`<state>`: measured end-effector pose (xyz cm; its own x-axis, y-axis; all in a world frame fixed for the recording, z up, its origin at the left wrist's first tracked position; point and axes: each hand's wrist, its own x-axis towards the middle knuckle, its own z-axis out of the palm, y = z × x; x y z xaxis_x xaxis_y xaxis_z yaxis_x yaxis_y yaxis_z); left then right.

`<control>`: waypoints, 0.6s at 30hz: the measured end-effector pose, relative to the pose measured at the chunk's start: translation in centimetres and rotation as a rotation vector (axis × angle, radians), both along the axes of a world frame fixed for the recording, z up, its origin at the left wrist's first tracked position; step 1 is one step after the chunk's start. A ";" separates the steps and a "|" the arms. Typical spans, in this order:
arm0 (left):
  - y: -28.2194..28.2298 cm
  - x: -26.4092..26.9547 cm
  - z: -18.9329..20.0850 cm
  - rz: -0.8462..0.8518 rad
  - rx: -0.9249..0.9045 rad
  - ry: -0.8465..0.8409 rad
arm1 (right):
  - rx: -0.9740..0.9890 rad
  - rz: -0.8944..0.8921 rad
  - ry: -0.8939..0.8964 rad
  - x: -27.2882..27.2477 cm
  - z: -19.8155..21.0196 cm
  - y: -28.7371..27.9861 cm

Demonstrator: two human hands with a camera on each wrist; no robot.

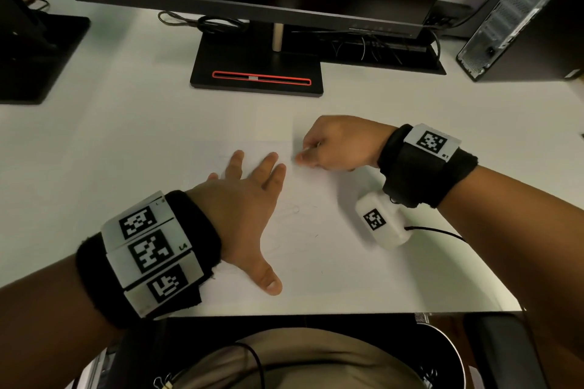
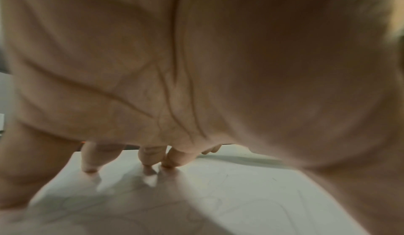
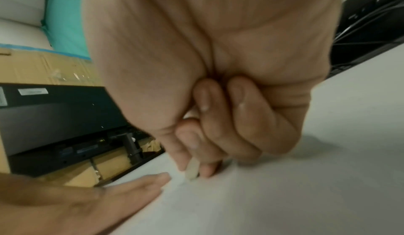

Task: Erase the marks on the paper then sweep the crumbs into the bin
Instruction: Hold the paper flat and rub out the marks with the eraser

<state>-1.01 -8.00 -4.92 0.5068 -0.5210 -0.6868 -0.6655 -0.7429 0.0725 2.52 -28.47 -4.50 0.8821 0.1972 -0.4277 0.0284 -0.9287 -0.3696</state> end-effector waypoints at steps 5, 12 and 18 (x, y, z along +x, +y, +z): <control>0.1 -0.1 0.1 0.002 -0.003 -0.004 | -0.015 0.032 0.017 0.3 0.0 0.8; 0.1 -0.1 0.2 0.013 -0.011 0.001 | -0.028 0.051 0.020 0.2 0.0 0.8; 0.1 -0.1 0.1 0.003 -0.008 -0.007 | -0.059 0.060 -0.072 -0.7 0.2 -0.1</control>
<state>-1.14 -7.91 -4.81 0.5133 -0.5249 -0.6790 -0.6639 -0.7442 0.0735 1.77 -28.53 -4.27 0.8984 0.2271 -0.3759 0.1093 -0.9446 -0.3095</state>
